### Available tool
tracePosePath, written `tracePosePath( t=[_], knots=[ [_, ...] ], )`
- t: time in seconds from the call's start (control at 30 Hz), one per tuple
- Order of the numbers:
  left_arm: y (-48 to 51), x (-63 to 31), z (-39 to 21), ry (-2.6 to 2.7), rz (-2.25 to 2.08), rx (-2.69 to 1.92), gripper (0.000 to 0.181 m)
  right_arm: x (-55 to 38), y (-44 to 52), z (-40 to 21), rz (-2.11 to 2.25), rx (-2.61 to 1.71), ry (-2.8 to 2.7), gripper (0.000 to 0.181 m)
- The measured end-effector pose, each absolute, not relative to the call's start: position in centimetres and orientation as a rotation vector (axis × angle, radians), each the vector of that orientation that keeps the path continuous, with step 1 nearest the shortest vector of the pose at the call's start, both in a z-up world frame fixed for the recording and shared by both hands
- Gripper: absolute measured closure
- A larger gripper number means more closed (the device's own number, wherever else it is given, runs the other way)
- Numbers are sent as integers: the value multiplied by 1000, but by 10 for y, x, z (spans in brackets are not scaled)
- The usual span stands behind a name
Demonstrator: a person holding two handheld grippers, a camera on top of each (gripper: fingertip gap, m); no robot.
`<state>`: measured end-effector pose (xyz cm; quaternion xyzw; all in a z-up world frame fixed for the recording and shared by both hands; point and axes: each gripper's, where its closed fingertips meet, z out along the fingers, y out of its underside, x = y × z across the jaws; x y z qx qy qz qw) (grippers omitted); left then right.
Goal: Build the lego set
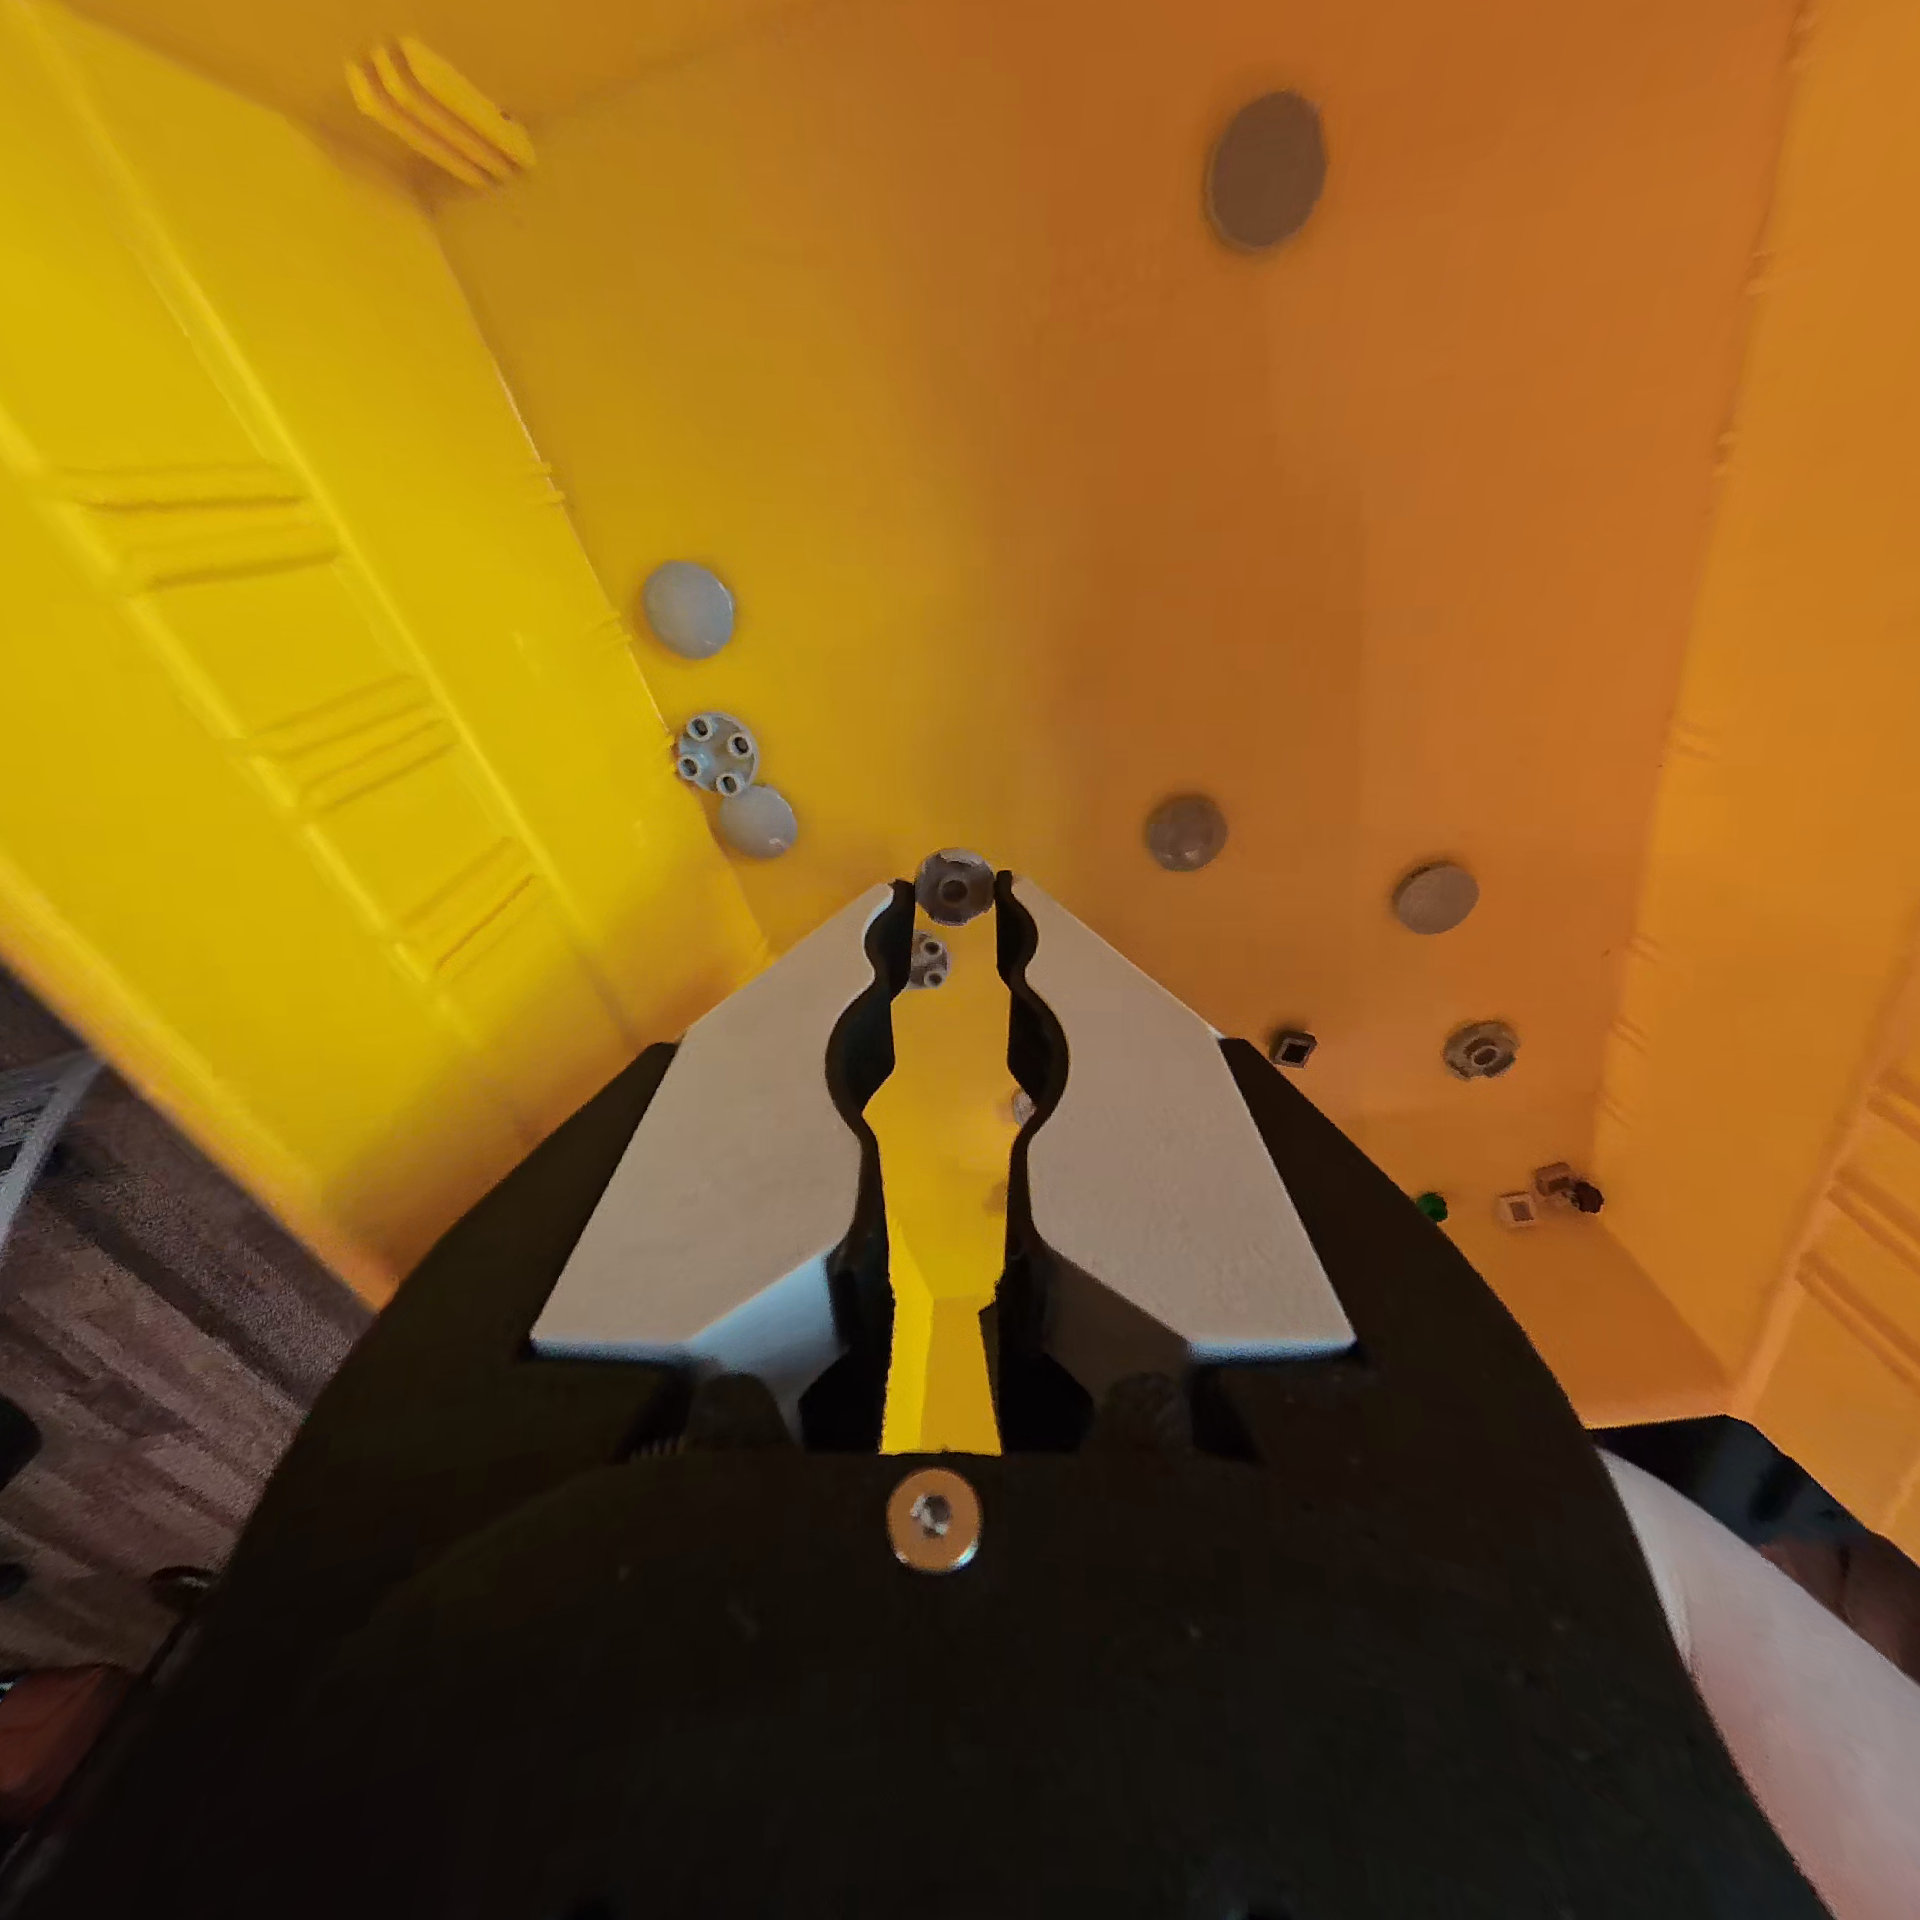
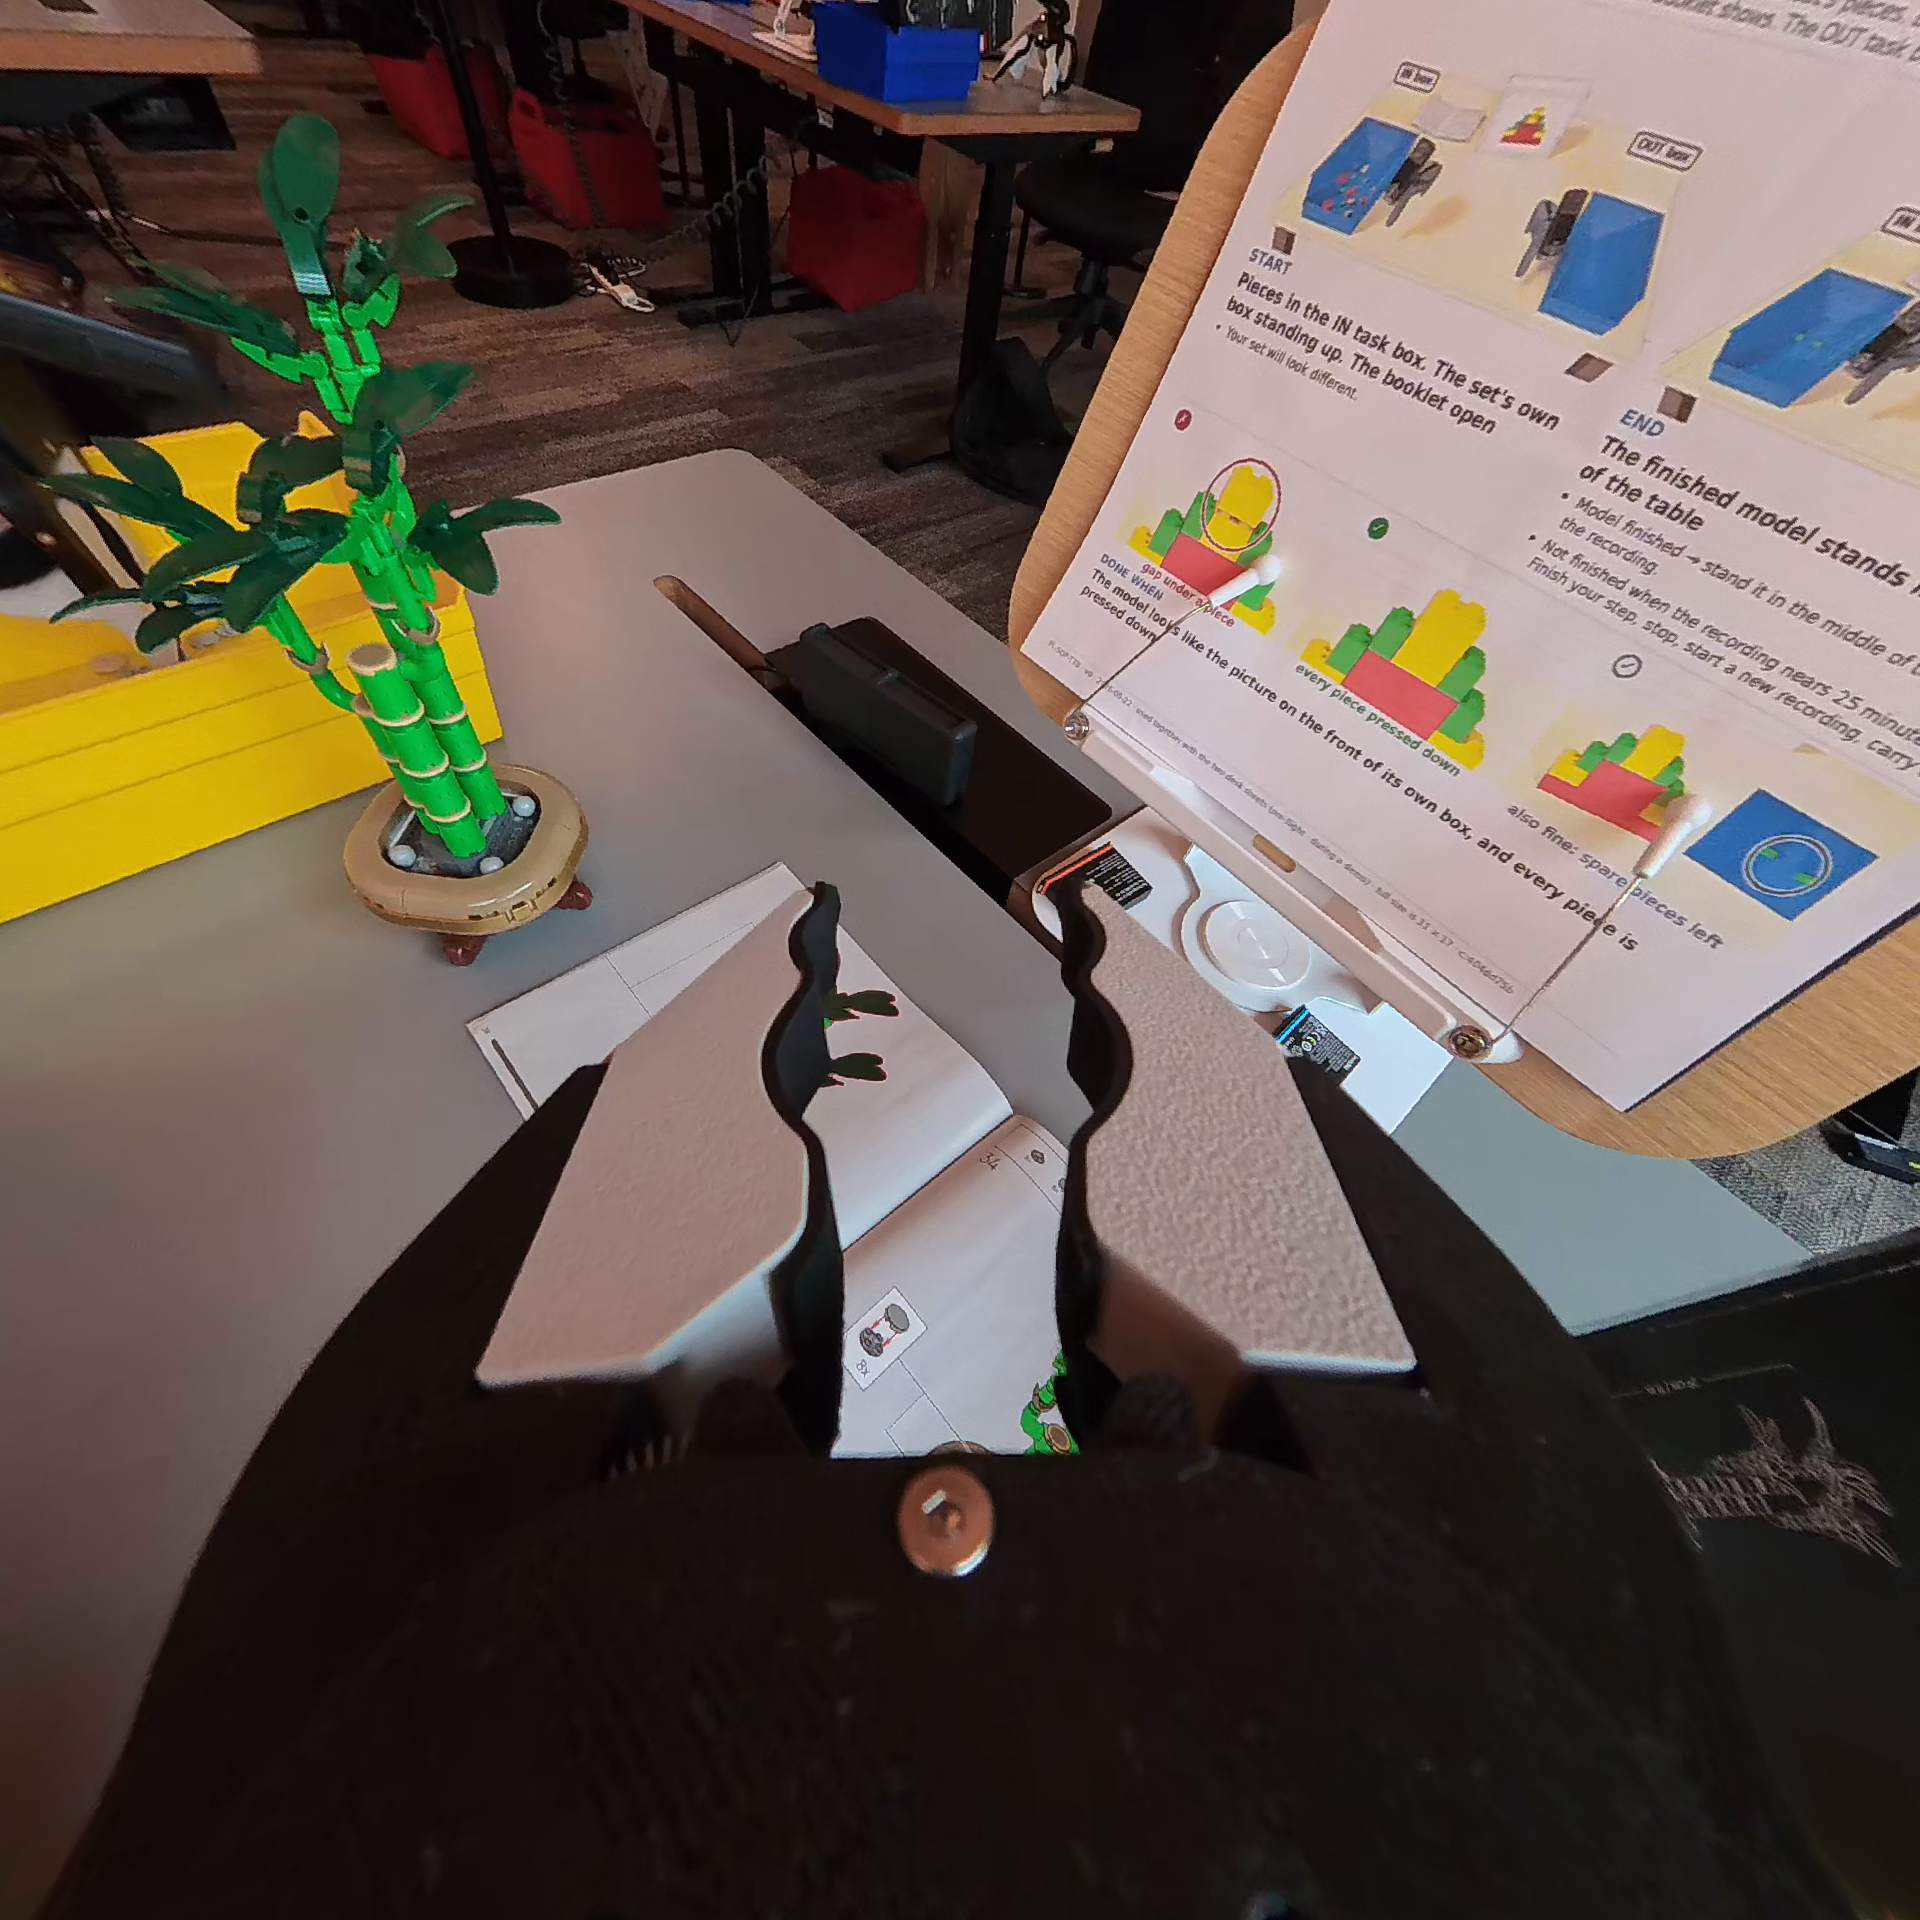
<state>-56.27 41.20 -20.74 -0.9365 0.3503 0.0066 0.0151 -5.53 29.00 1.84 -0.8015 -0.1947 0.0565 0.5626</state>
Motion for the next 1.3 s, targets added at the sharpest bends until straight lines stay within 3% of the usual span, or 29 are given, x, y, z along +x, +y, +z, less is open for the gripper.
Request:
tracePosePath(
  t=[0.2, 0.4, 0.73, 0.9, 1.3],
  knots=[
    [421, -550, -165, 952, -41, -2766, 167, -61, 291, 21, 138, -1873, -467, 138],
    [419, -509, -84, 802, -296, -2461, 167, -70, 291, 26, 114, -1848, -498, 137],
    [311, -381, 37, 1144, -932, -1815, 167, -102, 279, 67, 116, -1588, -620, 136],
    [264, -328, 55, 1256, -1196, -1640, 167, -163, 252, 83, 185, -1345, -883, 128],
    [228, -279, 62, 1270, -1659, -1551, 167, -277, 214, 71, 189, -1038, -1237, 132]
  ],
)
